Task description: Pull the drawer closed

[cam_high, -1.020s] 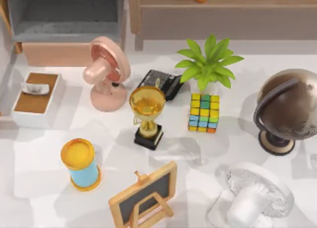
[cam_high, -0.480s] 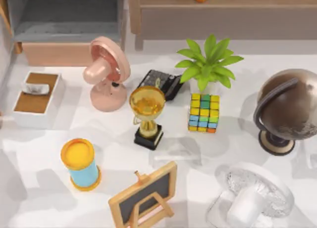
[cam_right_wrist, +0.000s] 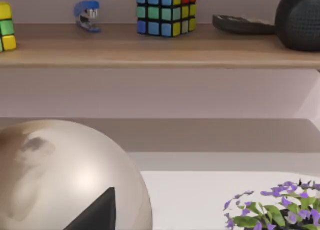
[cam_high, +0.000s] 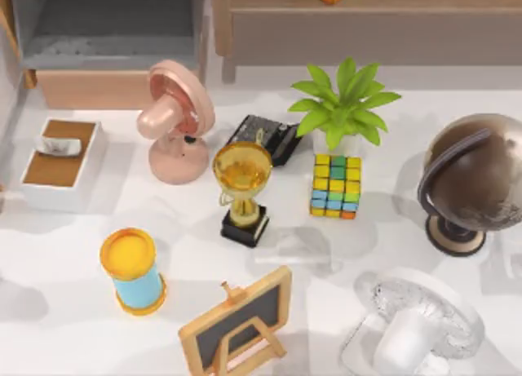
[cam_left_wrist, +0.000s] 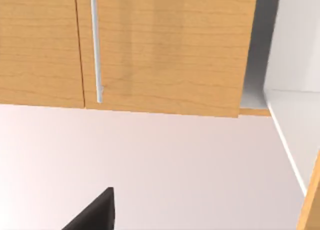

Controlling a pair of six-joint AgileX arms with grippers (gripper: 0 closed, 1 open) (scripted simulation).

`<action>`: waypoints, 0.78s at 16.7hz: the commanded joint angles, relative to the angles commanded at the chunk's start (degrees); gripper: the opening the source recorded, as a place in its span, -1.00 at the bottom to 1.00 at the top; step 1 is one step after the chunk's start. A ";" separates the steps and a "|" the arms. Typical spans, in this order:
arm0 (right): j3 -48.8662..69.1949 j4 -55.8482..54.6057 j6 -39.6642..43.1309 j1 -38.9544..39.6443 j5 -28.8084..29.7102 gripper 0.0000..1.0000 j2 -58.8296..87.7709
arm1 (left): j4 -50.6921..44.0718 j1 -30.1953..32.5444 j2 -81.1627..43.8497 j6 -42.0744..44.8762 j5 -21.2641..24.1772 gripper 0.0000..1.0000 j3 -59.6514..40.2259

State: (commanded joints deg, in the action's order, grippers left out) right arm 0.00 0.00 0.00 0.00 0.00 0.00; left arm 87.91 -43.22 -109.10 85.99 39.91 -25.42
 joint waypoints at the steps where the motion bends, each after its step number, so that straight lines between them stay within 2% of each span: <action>1: 0.00 0.00 0.00 0.00 0.00 1.00 0.00 | 0.04 0.54 -1.53 1.50 1.20 1.00 0.25; 5: 0.00 0.00 0.00 0.00 0.00 1.00 0.00 | 0.34 2.00 -4.97 5.10 3.69 1.00 0.37; 13: 0.00 0.00 0.00 0.00 0.00 1.00 0.00 | -0.69 3.27 -5.62 5.12 2.49 1.00 -1.34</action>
State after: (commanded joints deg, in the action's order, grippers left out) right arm 0.00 0.00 0.00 0.00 0.00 0.00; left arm 87.22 -39.95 -114.72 91.12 42.40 -26.77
